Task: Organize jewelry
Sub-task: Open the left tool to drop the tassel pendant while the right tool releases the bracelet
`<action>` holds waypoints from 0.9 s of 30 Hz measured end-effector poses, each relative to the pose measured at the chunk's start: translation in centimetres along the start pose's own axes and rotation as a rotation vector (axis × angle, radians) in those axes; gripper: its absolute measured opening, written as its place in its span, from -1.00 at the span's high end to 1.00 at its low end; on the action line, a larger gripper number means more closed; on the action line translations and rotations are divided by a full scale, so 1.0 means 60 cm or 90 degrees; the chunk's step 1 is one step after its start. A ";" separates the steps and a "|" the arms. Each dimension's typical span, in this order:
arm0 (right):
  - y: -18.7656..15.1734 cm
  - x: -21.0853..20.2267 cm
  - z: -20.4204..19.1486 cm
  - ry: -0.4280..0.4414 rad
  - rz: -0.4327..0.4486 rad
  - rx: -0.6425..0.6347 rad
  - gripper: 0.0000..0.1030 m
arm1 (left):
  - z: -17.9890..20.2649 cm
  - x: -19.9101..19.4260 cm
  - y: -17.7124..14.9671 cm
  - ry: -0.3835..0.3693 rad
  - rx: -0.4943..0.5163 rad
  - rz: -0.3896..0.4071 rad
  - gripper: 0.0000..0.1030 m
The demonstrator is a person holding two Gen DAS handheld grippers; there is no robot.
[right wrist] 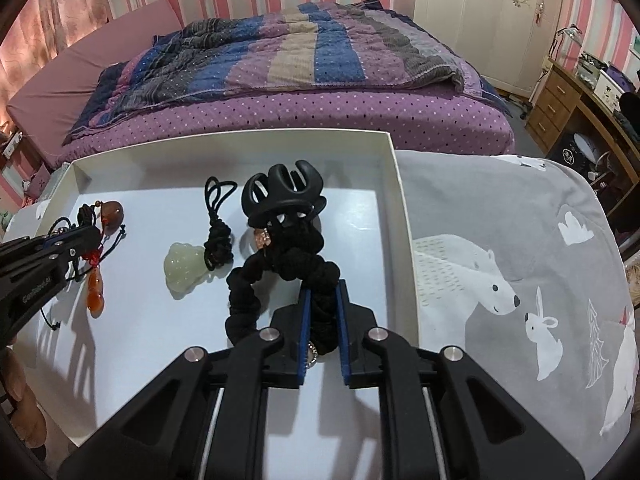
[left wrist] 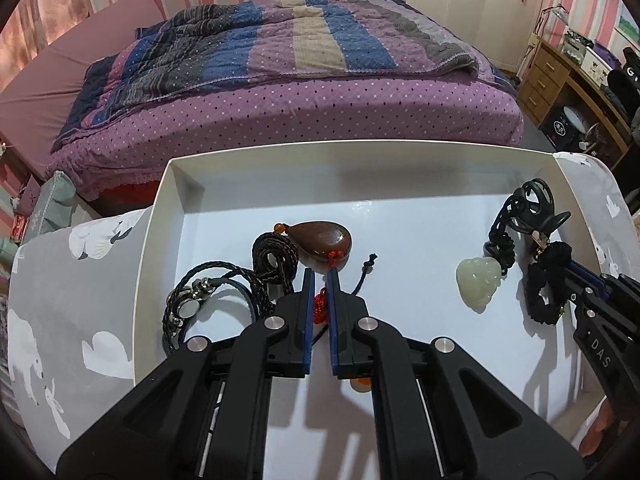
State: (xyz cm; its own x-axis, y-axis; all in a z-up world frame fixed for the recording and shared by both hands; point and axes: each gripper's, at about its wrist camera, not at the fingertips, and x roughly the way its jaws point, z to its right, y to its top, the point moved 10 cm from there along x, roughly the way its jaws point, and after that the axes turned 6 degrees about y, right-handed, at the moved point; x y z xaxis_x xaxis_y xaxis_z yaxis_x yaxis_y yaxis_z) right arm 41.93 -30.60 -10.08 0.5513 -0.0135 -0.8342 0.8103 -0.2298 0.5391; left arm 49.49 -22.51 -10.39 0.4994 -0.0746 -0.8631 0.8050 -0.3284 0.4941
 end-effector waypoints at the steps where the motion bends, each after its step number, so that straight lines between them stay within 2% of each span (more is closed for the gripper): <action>1: -0.002 -0.002 0.000 0.000 0.000 0.000 0.74 | 0.000 0.000 0.000 0.000 0.000 -0.001 0.89; 5: -0.003 -0.006 0.001 -0.008 0.000 -0.005 0.67 | 0.005 -0.010 0.005 0.001 0.003 0.010 0.87; 7: -0.002 -0.012 -0.001 -0.008 0.003 -0.005 0.30 | 0.006 -0.022 0.006 -0.007 0.002 0.017 0.77; 8: -0.001 -0.016 -0.002 -0.010 0.008 -0.008 0.23 | 0.008 -0.028 0.007 -0.012 0.003 0.020 0.72; 10: 0.001 -0.022 -0.005 -0.010 0.009 -0.014 0.15 | 0.010 -0.041 0.009 -0.009 0.004 0.029 0.51; 14: 0.004 -0.039 -0.004 -0.005 0.019 -0.011 0.00 | 0.003 -0.071 0.007 -0.003 0.000 0.049 0.35; 17: 0.006 -0.062 -0.001 -0.001 0.032 -0.004 -0.14 | -0.009 -0.093 0.003 0.003 -0.007 0.060 0.02; 19: 0.003 -0.075 -0.003 -0.003 0.037 -0.005 -0.23 | -0.021 -0.113 -0.004 0.014 -0.012 0.073 -0.28; 24: -0.014 -0.136 -0.008 -0.003 0.056 -0.006 -0.38 | -0.047 -0.172 -0.037 0.018 -0.022 0.089 -0.55; 27: -0.025 -0.181 -0.005 -0.008 0.066 -0.010 -0.39 | -0.060 -0.215 -0.060 0.033 -0.022 0.101 -0.68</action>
State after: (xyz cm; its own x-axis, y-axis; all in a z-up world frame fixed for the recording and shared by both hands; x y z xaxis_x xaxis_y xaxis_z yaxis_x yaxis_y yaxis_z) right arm 34.79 -29.80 -1.78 0.6296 -0.0486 -0.7754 0.7522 -0.2115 0.6240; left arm 41.31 -16.96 -0.69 0.6365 -0.0748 -0.7677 0.7243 -0.2843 0.6282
